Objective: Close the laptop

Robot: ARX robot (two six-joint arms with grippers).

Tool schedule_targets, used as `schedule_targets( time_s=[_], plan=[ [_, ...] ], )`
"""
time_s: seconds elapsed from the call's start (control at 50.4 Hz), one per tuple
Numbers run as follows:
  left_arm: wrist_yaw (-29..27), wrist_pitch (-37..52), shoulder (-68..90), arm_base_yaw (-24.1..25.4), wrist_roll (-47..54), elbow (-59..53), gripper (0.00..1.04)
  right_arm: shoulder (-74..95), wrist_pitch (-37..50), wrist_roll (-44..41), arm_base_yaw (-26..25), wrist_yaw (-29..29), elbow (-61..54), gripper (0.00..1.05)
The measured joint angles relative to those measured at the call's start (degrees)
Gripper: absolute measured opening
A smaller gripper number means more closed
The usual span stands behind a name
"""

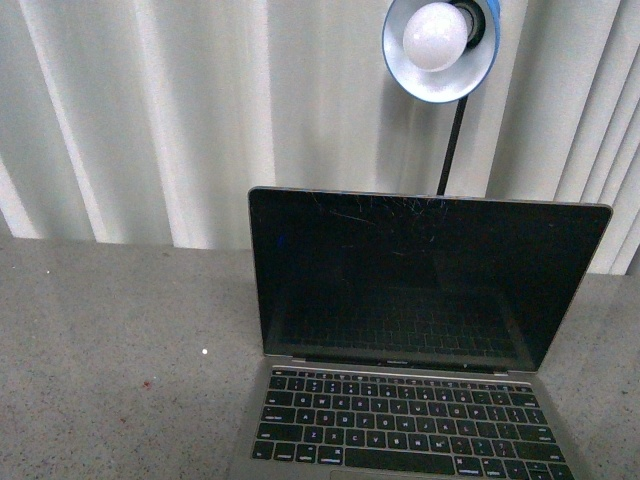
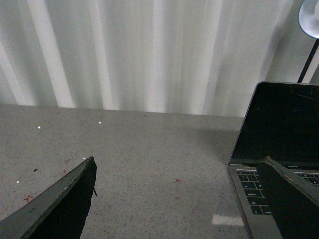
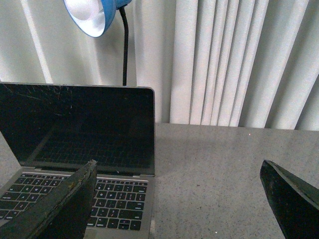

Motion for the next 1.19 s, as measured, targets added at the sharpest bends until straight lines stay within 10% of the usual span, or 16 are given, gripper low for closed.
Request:
schedule_targets(
  time_s=[1.19],
  plan=[
    [0.0,0.0,0.0,0.0,0.0,0.0,0.98,0.02,0.0,0.0,0.0,0.0,0.0,0.97]
  ],
)
